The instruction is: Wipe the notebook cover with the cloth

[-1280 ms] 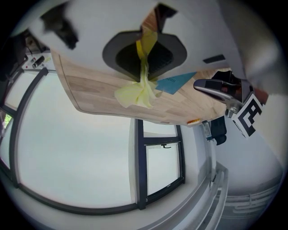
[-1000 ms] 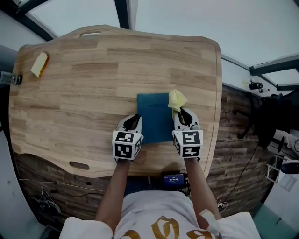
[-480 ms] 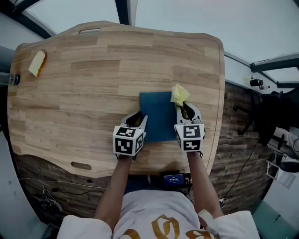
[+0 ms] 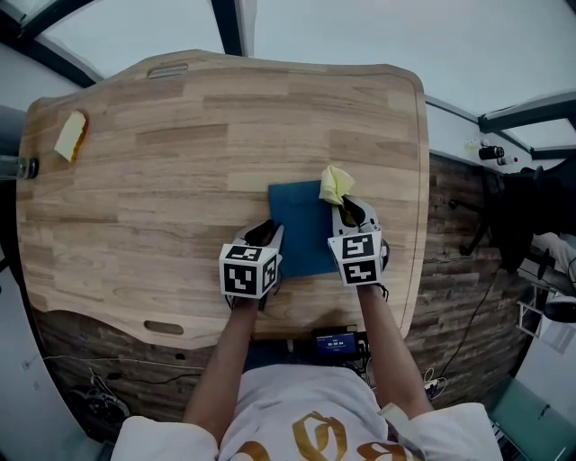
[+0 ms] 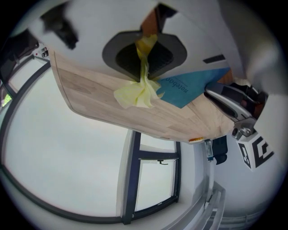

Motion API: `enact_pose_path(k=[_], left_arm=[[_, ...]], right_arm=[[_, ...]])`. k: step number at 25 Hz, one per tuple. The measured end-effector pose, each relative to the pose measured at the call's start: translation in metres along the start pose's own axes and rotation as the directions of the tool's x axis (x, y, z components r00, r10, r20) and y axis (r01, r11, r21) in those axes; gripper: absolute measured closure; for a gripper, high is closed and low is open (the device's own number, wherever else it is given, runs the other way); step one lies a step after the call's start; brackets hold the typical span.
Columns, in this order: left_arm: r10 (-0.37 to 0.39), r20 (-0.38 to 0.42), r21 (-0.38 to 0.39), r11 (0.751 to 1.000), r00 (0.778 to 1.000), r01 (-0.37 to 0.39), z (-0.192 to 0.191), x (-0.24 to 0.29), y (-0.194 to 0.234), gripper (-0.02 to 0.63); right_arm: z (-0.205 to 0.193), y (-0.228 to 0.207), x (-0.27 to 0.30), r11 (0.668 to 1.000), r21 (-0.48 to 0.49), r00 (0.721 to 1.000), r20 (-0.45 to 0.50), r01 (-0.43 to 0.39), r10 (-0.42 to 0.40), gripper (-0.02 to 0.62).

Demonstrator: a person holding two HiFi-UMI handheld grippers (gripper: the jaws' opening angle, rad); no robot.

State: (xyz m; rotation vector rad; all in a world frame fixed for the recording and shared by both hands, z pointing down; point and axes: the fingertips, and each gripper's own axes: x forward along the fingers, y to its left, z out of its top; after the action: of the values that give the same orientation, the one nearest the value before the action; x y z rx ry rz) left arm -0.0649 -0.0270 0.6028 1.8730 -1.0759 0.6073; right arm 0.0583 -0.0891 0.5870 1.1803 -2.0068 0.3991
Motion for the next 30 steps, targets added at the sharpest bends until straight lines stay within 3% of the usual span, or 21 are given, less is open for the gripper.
enact_pose_path(k=[12,30], left_arm=[[-0.007,-0.008,0.011,1.000,1.000,0.007,0.000,0.000,0.000,0.517],[-0.009,-0.005,0.018,1.000,1.000,0.009,0.001,0.001,0.000,0.517]], right_arm=[[-0.008,0.007,0.007,0.998,-0.056,0.996,-0.085,-0.010,0.006,0.558],[-0.002,0.040,0.009,0.993,-0.098,0.993,-0.101,-0.070,0.060,0.558]])
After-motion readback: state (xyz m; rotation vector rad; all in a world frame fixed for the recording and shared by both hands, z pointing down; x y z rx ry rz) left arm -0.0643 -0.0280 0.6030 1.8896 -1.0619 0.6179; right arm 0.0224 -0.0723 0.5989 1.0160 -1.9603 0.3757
